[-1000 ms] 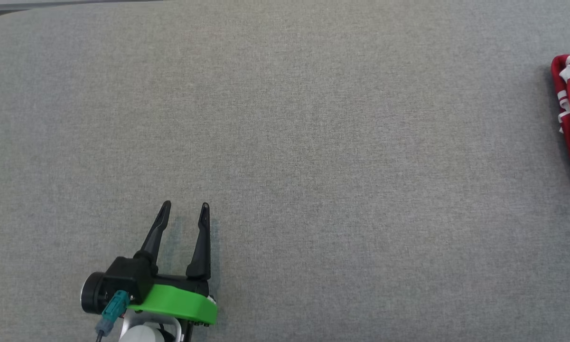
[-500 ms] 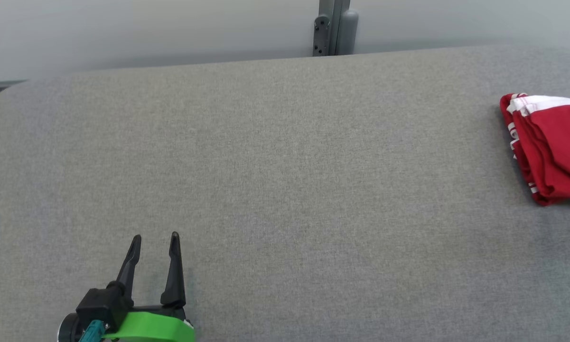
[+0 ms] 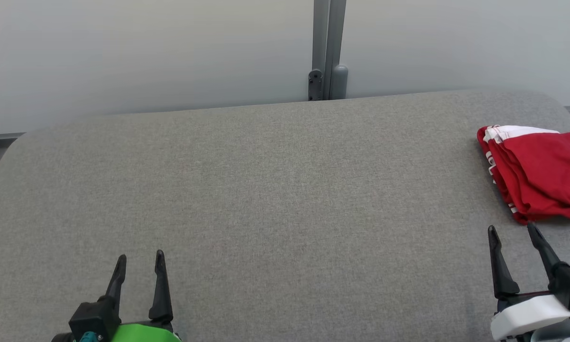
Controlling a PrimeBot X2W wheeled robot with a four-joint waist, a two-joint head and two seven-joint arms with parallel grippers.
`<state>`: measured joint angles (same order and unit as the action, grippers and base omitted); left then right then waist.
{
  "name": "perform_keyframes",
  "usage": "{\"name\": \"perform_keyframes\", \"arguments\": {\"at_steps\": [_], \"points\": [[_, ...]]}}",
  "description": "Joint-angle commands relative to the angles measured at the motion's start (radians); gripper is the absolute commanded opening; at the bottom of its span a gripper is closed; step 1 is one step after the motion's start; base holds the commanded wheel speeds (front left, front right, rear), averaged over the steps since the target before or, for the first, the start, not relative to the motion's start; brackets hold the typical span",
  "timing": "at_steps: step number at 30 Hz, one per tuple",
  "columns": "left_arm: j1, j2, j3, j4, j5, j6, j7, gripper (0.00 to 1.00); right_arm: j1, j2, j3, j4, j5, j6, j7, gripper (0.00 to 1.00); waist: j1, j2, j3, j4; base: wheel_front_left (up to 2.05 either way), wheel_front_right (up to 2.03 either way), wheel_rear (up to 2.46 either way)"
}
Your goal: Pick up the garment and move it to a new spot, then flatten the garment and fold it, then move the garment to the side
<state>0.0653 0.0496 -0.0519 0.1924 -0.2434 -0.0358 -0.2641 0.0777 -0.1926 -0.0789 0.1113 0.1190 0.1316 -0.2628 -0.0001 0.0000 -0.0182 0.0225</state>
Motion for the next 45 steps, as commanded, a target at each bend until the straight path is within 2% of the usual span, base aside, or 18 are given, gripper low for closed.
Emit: {"name": "perform_keyframes", "arguments": {"at_steps": [1,6,13,22,23,28,45], "points": [[0.002,0.002,-0.002,0.013,0.01,-0.012,0.0,1.0,0.022,0.016,-0.008,-0.006,-0.009,-0.002,-0.002,1.0,0.0001,0.0,-0.006,0.0,0.0,0.0,0.0],[-0.009,0.002,-0.011,0.058,0.039,-0.039,0.0,1.0,0.034,0.048,-0.012,0.004,-0.033,-0.002,-0.002,1.0,0.0001,0.0,-0.009,-0.015,0.0,0.0,0.0],[-0.022,0.002,0.004,0.089,0.03,-0.028,0.0,1.0,0.002,0.057,-0.002,0.02,-0.029,-0.002,-0.002,1.0,0.0001,0.0,-0.003,-0.011,0.0,0.0,0.0],[-0.032,0.002,-0.007,0.1,0.017,-0.047,0.0,1.0,-0.017,0.063,0.017,0.025,-0.026,-0.002,-0.002,1.0,0.0001,0.0,-0.003,0.02,0.0,0.0,0.0],[-0.021,0.0,-0.01,0.1,0.025,-0.047,0.0,0.0,-0.008,0.065,0.018,0.024,-0.024,0.0,0.0,0.0,0.0001,0.0,-0.003,0.02,0.0,0.0,0.0],[-0.003,-0.003,-0.01,0.137,0.011,-0.049,0.006,0.0,0.003,0.082,0.021,0.063,-0.008,0.0,0.007,0.0,0.0001,0.0,-0.003,0.021,0.0,0.0,0.0],[-0.043,-0.002,0.029,0.117,-0.295,-0.06,0.088,0.0,-0.04,0.095,0.008,0.077,0.325,0.0,0.089,0.0,0.0001,0.0,0.0,0.015,0.0,0.0,0.0]]}}
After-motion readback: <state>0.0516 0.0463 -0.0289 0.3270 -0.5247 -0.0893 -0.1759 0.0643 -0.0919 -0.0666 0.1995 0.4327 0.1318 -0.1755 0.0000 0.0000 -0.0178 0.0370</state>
